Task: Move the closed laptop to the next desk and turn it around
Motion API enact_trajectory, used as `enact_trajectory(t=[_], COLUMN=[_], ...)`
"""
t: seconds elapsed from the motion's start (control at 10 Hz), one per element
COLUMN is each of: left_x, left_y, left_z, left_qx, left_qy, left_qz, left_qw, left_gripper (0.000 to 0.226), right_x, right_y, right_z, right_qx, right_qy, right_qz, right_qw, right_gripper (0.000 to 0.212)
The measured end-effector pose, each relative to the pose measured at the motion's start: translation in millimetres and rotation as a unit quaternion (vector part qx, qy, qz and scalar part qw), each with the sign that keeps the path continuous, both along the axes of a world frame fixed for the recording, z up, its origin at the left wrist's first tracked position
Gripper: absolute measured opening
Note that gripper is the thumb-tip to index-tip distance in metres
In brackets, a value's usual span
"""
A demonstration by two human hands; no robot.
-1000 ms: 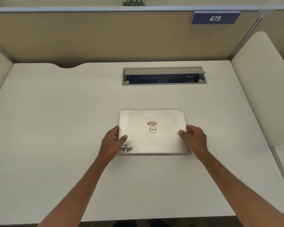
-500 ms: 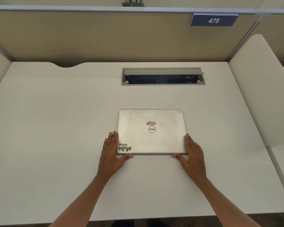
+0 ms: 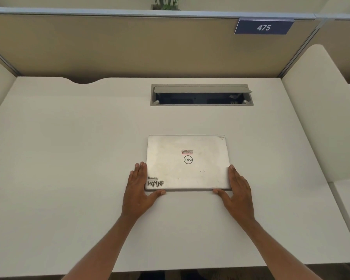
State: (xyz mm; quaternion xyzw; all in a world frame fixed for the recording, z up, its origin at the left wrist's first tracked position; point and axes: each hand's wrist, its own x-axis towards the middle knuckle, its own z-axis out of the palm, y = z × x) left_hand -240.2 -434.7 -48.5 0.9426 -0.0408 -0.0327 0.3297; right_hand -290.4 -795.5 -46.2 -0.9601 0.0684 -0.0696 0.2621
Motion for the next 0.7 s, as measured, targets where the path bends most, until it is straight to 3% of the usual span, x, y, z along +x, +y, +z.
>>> enact_trajectory(t=[0.2,0.4,0.7], left_x=[-1.4,-2.9,60.3], left_y=[1.0,-5.2,-17.3], left_z=[-3.1,-4.5,36.1], left_qx=[0.019,0.117,0.16], left_qy=[-0.01,-0.086,-0.115], left_qz=[-0.009,-0.027,-0.045], left_qw=[1.0,0.989,0.979], left_gripper=[0.133,0.119,0.115], right_x=[-0.5,4.0,74.2], right_y=[-1.0,4.0,18.6], right_z=[-0.6,8.1,43.7], right_qx=[-0.016,-0.094,-0.159], right_qy=[-0.004,0.034,0.005], right_qz=[0.011,0.032,0.068], right_qw=[1.0,0.994,0.985], right_gripper=[0.097,0.114,0.116])
